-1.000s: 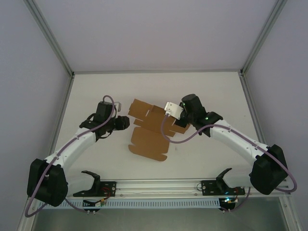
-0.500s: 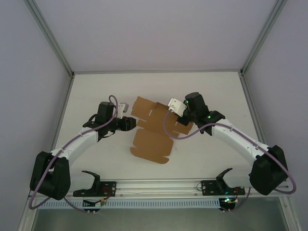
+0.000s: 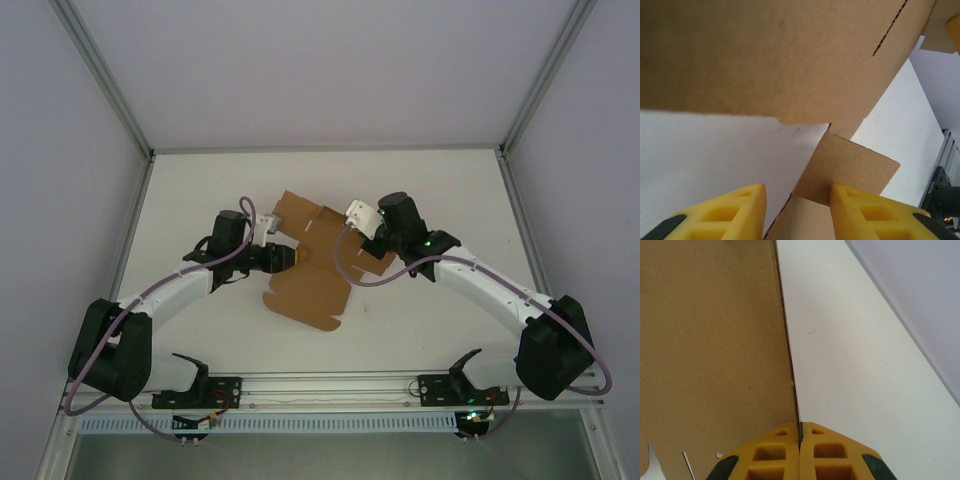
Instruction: Assemble paper box
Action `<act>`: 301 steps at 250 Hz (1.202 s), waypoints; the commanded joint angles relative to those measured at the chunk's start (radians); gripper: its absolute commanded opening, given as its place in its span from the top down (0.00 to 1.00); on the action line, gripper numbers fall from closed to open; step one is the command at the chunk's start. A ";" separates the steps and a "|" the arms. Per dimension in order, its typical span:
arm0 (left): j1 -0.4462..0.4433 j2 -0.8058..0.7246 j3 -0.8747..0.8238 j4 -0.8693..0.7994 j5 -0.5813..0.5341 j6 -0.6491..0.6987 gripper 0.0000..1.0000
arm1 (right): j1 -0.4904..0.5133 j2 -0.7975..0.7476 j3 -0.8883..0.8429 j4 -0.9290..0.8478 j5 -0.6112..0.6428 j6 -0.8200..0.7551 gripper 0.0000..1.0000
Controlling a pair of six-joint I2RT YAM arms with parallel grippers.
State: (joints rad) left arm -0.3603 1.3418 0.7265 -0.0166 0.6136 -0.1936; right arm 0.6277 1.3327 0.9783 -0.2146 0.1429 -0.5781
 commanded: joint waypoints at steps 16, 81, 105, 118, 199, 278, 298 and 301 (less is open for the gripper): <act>-0.024 0.031 0.049 0.062 0.045 0.007 0.64 | 0.027 -0.015 0.008 0.068 -0.078 0.054 1.00; -0.024 0.114 0.071 0.154 0.098 0.022 0.64 | 0.027 -0.048 -0.026 0.045 -0.217 0.043 1.00; -0.025 0.133 0.081 0.147 0.079 0.050 0.63 | 0.026 -0.049 -0.023 0.027 -0.224 0.029 1.00; -0.024 0.151 0.102 0.108 0.049 0.063 0.63 | 0.027 -0.046 -0.016 0.011 -0.226 0.022 1.00; -0.024 0.134 0.110 -0.008 -0.123 0.110 0.58 | 0.022 -0.049 -0.001 -0.019 -0.191 0.001 1.00; -0.022 -0.058 0.004 -0.078 -0.208 0.097 0.35 | 0.013 -0.036 0.014 -0.010 -0.065 -0.087 1.00; -0.022 -0.106 -0.020 -0.079 -0.204 0.076 0.27 | 0.010 -0.020 0.027 -0.012 -0.030 -0.121 1.00; -0.023 -0.112 -0.022 -0.085 -0.210 0.076 0.26 | 0.010 -0.017 0.029 -0.013 -0.022 -0.127 1.00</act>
State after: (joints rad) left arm -0.3729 1.2953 0.7441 -0.0708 0.4213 -0.0994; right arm 0.6346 1.3060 0.9600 -0.2440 0.0734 -0.6312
